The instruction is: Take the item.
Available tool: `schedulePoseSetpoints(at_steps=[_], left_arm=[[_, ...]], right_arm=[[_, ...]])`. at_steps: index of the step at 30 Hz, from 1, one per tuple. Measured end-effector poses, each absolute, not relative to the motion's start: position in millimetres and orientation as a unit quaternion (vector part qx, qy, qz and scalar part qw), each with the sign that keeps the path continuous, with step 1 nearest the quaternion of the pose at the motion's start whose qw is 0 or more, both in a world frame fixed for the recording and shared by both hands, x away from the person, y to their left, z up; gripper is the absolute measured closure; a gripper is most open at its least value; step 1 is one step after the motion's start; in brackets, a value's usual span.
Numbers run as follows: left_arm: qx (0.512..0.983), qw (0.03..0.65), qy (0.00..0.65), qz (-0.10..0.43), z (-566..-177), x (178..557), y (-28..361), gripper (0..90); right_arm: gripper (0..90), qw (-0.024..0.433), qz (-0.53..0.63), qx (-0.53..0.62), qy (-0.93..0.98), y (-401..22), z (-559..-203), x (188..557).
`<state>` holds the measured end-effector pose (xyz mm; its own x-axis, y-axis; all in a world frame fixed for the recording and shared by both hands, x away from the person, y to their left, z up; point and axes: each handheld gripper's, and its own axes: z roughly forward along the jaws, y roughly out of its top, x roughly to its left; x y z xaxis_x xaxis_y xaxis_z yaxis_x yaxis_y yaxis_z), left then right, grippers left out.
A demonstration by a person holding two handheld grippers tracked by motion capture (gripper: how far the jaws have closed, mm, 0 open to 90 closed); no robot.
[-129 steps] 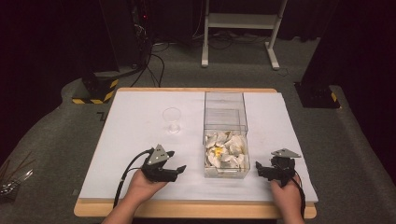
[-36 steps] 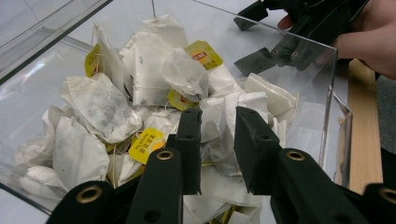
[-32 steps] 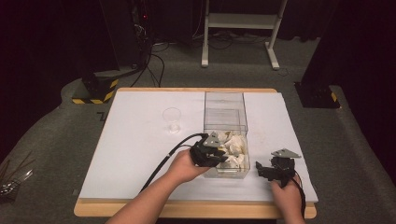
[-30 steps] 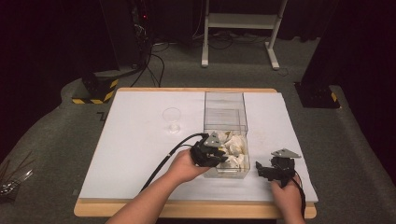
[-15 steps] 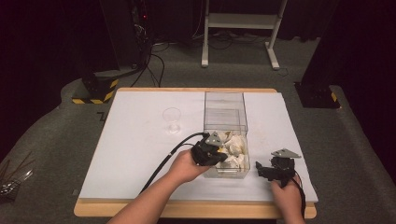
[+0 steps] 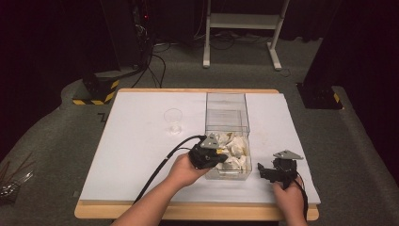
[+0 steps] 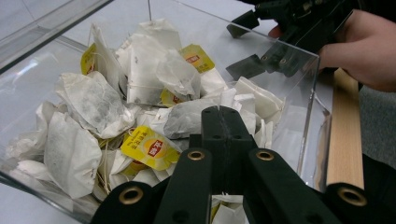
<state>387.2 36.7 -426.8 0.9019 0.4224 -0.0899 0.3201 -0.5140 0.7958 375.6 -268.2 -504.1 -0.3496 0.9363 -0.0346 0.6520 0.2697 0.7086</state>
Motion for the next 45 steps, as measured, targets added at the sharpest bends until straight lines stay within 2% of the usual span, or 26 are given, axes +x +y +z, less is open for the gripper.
schedulePoseSetpoints(at_steps=[28, 45], left_arm=[[0.818, 0.520, 0.235, 0.069, -419, 379, 81, 89.9], [0.805, 0.540, 0.230, 0.085, -411, 376, 87, 89.8]], right_arm=[[11.2, 0.232, 0.306, 0.521, 0.762, -268, -504, 376], [11.1, 0.232, 0.306, 0.521, 0.762, -268, -504, 376]])
